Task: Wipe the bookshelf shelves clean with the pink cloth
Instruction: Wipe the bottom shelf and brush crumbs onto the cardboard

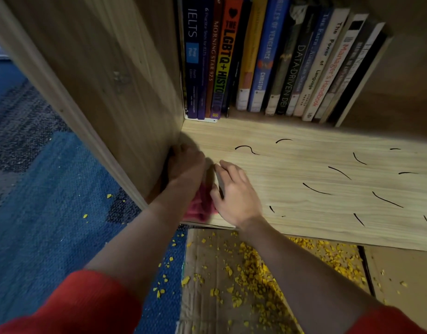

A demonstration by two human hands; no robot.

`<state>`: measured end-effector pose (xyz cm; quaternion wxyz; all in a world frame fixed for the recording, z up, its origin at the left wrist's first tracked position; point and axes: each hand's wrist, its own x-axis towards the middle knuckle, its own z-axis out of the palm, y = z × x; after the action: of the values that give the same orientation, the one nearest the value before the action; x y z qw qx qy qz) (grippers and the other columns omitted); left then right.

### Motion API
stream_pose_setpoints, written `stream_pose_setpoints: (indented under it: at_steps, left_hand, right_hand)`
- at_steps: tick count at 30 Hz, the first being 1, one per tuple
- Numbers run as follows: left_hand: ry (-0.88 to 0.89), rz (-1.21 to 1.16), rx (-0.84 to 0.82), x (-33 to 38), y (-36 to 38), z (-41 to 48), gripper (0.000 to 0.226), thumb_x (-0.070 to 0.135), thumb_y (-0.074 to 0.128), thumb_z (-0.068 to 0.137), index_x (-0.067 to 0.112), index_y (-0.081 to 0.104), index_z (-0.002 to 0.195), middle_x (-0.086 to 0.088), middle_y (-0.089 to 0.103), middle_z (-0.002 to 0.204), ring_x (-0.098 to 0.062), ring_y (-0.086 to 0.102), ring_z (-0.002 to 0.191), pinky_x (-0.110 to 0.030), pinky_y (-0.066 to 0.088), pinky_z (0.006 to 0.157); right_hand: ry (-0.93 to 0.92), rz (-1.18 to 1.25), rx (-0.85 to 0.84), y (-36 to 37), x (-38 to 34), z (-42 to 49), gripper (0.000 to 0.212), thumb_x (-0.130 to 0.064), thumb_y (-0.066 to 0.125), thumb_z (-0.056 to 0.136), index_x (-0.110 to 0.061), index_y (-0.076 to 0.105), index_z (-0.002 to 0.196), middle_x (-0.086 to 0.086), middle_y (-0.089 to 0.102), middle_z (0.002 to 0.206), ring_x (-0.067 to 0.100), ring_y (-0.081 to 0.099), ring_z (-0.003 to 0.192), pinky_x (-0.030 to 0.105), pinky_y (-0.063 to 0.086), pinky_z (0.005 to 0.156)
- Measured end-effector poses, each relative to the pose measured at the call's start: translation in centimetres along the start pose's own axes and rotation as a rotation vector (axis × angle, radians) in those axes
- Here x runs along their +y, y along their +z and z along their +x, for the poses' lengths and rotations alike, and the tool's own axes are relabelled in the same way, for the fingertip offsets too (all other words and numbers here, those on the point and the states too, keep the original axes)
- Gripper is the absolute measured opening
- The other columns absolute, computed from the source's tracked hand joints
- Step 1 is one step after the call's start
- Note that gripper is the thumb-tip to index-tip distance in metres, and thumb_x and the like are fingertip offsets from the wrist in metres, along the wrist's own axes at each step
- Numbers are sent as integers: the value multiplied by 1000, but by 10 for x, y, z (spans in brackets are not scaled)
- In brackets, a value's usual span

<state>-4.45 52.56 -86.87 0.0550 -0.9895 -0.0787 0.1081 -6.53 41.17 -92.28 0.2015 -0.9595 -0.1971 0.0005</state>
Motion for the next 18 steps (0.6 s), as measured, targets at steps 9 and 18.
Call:
stream_pose_setpoints:
  at_steps: [9, 18]
  left_hand:
    - [-14, 28, 53, 2, 1, 1, 38, 4, 24, 98, -7, 42, 130, -24, 44, 132, -37, 38, 124, -39, 32, 102]
    - [61, -125, 149, -14, 26, -10, 39, 8, 34, 96, 5, 36, 135, -14, 41, 136, -29, 37, 125, -33, 28, 105]
  right_hand:
    - [1, 2, 1, -1, 0, -1, 71, -45, 18, 81, -11, 40, 140, 2, 39, 144, 19, 29, 134, 30, 24, 113]
    - [13, -3, 12, -1, -1, 0, 65, -41, 23, 85, -11, 41, 139, 2, 40, 143, 19, 30, 133, 30, 26, 112]
